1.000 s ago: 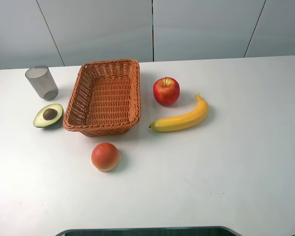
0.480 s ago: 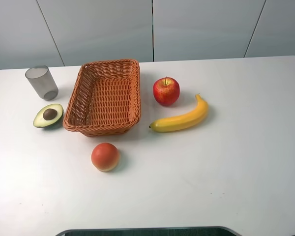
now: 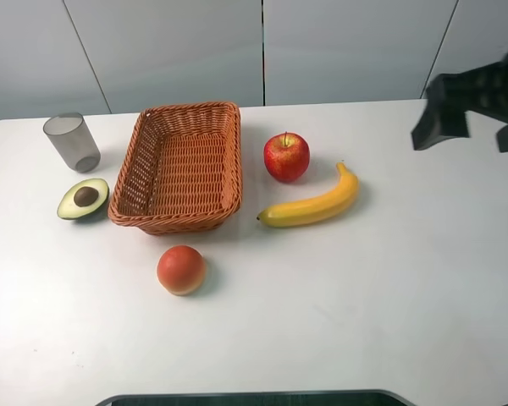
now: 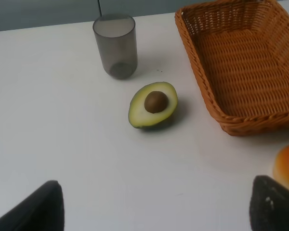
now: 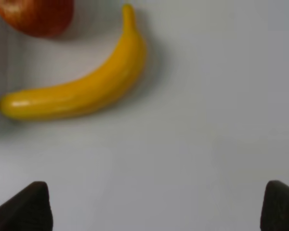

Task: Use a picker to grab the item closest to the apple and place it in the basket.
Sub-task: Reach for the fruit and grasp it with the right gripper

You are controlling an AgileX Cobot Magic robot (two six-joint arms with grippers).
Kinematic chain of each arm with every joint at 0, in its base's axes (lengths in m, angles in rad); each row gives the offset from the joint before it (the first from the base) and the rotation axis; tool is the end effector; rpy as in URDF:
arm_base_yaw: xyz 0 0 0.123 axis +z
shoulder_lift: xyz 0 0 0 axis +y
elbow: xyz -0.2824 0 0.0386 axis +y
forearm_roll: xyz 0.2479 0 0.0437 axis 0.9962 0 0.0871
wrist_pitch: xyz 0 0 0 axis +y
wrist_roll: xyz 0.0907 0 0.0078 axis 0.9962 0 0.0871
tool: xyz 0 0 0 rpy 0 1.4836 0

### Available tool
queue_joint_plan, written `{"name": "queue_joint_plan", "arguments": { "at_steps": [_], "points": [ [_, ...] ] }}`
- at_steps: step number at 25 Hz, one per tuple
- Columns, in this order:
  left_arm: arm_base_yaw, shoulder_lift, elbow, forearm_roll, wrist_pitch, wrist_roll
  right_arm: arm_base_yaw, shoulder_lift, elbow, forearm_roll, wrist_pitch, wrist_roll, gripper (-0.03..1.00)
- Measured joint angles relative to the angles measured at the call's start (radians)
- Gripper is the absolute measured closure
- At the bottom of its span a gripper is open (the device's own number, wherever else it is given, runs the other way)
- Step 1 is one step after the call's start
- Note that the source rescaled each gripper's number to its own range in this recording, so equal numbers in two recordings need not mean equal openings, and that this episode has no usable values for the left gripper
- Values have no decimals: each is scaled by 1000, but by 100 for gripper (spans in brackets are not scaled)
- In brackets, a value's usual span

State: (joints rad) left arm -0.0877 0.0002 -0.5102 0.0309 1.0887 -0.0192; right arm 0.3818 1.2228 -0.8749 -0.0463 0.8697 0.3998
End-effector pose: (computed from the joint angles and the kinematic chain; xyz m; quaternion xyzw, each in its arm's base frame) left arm -0.0070 0.0031 0.2778 0.0285 0.8573 -0.0120 0.5139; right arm 0.2115 0.0815 0.2759 -0.0019 0.9756 0.0642 0.2097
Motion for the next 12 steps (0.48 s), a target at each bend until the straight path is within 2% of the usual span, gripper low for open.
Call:
{"name": "queue_joint_plan", "arguments": {
  "at_steps": [6,12],
  "points": [
    [0,0,0,0,0,0,84,298,-117,-5,-56,127,9],
    [0,0,0,0,0,0,110,497,-160,-23,-139,291,9]
  ]
}}
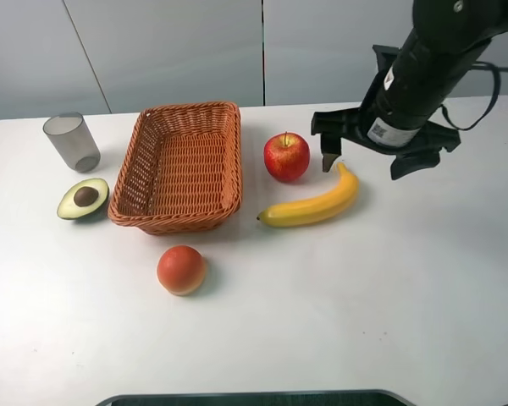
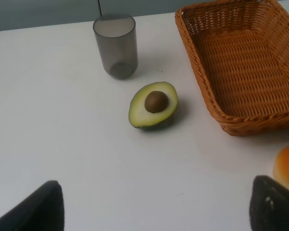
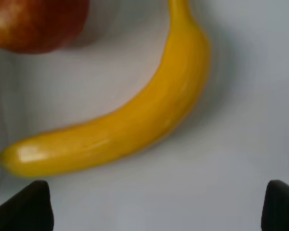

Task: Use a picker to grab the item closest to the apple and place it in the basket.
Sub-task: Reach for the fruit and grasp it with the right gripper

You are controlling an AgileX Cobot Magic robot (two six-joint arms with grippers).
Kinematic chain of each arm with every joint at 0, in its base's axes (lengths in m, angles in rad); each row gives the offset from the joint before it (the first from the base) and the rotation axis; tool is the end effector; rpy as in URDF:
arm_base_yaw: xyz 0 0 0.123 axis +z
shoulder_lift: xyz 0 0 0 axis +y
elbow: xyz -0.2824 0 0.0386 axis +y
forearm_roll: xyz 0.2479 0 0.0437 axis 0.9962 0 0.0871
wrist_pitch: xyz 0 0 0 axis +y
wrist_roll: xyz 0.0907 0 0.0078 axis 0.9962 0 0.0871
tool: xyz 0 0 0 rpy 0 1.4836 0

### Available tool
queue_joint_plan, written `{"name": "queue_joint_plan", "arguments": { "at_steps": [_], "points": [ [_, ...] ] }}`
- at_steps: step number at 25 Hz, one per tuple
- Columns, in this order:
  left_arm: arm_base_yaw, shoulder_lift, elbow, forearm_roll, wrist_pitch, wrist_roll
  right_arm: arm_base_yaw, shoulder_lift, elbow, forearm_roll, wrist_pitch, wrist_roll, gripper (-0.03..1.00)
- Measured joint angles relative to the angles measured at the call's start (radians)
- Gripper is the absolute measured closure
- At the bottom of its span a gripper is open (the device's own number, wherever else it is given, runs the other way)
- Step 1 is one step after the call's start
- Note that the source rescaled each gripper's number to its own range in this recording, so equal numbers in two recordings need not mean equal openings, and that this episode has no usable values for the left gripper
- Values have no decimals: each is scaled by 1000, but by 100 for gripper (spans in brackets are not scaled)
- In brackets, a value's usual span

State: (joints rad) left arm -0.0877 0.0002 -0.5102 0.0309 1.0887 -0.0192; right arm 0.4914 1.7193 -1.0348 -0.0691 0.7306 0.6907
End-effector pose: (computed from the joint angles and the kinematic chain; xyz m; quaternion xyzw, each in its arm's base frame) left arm -0.0070 0.0031 0.2778 0.0285 0.8573 -0.0120 0.5139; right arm 0.2854 0.1480 0.1854 0.0761 0.9894 0.0459 0.1150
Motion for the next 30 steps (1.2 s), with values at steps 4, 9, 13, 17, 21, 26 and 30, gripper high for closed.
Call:
{"name": "queue_joint_plan", "arguments": {
  "at_steps": [4,9,13,17,21,26,30],
  "points": [
    [0,0,0,0,0,0,10,70,-2,-19,-66,116,9],
    [0,0,0,0,0,0,14,132,-6,-32,-136,225,9],
    [0,0,0,0,0,0,14,192,-26,-61,-146,270,9],
    [0,0,0,0,0,0,14,237,-62,-73,-138,281,9],
    [0,0,0,0,0,0,14,266,-96,-73,-119,283,9],
    [0,0,0,0,0,0,14,307,-130,-73,-84,283,9],
    [0,0,0,0,0,2,14,326,-130,-71,-76,270,9]
  ]
}}
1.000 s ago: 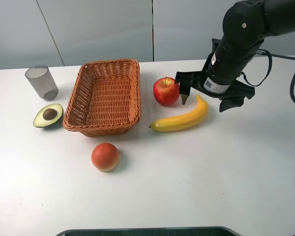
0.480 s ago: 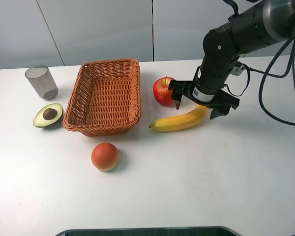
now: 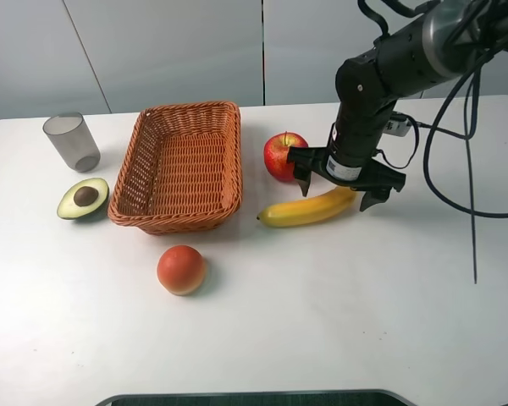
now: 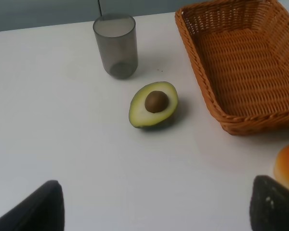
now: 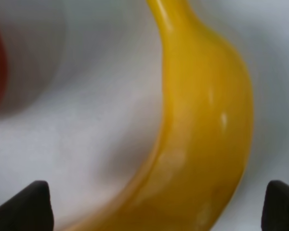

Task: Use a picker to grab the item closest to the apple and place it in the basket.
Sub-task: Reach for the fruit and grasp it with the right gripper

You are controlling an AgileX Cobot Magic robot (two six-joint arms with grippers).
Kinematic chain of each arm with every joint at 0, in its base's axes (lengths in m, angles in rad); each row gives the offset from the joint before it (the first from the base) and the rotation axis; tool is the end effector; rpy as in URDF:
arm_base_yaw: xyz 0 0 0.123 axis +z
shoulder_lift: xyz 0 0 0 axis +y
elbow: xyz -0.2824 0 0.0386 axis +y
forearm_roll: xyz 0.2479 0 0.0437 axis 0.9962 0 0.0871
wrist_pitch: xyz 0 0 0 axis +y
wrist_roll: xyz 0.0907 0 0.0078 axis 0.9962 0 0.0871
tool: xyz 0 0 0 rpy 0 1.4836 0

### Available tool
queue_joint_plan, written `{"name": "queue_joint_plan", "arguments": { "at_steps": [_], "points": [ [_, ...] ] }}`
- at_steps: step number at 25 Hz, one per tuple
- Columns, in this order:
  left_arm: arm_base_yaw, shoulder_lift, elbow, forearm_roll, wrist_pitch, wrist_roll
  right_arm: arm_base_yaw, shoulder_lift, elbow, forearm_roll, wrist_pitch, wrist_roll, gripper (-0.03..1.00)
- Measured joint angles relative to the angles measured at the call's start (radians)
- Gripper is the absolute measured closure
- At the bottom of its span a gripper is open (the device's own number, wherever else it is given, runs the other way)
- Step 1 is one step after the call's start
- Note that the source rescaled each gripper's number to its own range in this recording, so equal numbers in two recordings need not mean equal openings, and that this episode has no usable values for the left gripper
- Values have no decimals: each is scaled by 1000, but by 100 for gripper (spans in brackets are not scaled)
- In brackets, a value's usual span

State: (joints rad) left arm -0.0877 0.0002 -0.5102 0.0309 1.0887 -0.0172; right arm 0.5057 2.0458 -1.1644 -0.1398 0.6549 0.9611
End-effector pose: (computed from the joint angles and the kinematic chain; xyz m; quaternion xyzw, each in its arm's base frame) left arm -0.0070 0.0031 0.2778 0.0293 0.8573 -0.0115 0.5139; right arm 0.3241 0.1706 0.1030 0.1734 0.9819 0.0066 0.0757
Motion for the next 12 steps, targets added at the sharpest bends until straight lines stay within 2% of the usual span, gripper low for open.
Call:
{"name": "queue_joint_plan", "arguments": {
  "at_steps": [7,9,10,12],
  "points": [
    [0,0,0,0,0,2,1,16,0,3,0,-25,9],
    [0,0,0,0,0,2,1,27,-1,14,-2,-34,11],
    [0,0,0,0,0,2,1,30,-1,21,-2,-37,17],
    [0,0,0,0,0,2,1,33,-1,26,-2,-38,38]
  ]
}}
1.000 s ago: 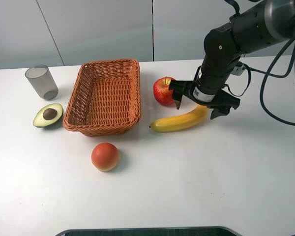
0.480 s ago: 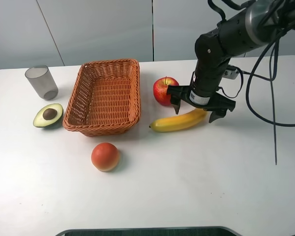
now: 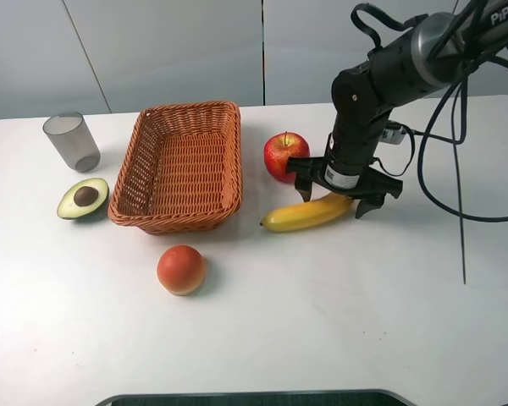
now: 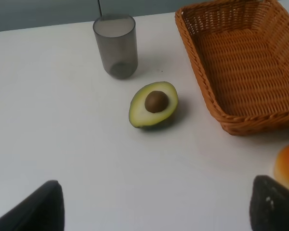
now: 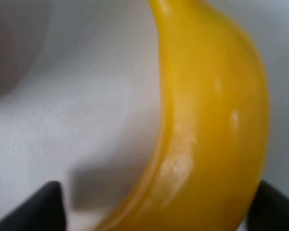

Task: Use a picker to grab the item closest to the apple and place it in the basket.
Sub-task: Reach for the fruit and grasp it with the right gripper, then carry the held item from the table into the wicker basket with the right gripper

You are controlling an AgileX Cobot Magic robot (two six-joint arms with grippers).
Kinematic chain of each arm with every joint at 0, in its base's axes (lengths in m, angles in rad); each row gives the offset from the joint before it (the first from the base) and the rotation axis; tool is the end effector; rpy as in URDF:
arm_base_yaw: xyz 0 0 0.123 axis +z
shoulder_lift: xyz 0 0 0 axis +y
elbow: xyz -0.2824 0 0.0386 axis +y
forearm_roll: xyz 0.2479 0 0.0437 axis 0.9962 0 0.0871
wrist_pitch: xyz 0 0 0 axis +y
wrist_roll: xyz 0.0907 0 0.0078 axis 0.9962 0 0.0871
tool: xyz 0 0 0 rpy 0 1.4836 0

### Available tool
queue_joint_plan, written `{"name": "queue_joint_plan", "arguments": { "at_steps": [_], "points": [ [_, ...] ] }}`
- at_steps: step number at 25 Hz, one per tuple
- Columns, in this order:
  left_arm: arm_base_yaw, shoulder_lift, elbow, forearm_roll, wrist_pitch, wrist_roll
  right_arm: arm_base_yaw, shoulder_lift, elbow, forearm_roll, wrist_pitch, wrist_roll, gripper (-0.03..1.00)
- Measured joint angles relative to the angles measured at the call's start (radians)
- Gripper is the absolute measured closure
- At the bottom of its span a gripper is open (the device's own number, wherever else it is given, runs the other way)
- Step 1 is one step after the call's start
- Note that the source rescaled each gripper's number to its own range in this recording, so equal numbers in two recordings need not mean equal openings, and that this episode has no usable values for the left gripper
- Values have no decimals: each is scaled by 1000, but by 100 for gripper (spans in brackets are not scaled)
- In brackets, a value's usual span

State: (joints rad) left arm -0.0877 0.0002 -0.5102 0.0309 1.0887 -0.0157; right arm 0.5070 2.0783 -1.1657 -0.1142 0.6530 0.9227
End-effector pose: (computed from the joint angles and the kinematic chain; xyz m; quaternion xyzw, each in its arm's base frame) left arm -0.0070 0.0031 0.2778 0.0300 0.8573 -0.0111 0.5139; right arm 0.3228 0.1721 0.0913 0.1631 0.9849 0.0025 0.0589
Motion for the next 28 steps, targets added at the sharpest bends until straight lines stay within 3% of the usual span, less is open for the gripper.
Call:
{"name": "queue_joint_plan", "arguments": {
  "at_steps": [3,28],
  "points": [
    [0,0,0,0,0,0,0,0,0,2,-6,0,97],
    [0,0,0,0,0,-2,0,0,-2,21,-4,13,96]
  ]
}}
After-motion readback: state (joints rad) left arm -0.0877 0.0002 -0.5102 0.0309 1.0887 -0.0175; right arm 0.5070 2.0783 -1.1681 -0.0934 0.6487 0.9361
